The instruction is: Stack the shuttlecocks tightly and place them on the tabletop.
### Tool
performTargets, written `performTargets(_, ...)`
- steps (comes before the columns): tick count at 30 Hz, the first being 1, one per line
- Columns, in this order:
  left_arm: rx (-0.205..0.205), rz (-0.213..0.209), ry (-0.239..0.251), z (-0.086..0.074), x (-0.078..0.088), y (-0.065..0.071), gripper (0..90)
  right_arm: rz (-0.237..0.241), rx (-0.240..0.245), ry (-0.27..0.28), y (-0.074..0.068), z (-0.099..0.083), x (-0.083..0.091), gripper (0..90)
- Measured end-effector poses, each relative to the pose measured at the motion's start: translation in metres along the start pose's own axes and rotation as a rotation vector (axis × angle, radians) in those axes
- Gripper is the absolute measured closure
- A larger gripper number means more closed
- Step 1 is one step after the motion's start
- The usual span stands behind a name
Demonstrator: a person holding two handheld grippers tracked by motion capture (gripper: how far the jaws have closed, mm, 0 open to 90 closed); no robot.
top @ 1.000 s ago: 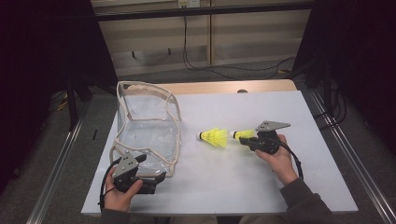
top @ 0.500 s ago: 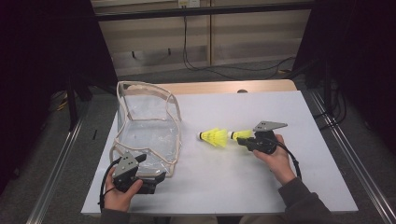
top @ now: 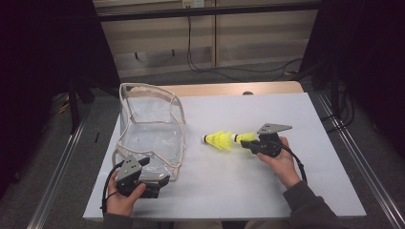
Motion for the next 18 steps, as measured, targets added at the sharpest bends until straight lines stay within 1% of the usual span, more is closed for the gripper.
performTargets(18,0.001,-0.001,0.003,0.0001,-0.0001,0.0002,3.8,0.011,0.011,-0.003,-0.0039,0.0030,-0.0053,88.1)
Point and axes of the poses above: each handheld gripper's, and its own axes: x roughly backward along the jaws, z roughly out of its top, y roughly to its right, the point moved 7 cm from there along -x, roughly forward along the jaws, and after that the axes turned 1 degree about z, right-handed, at the moved point
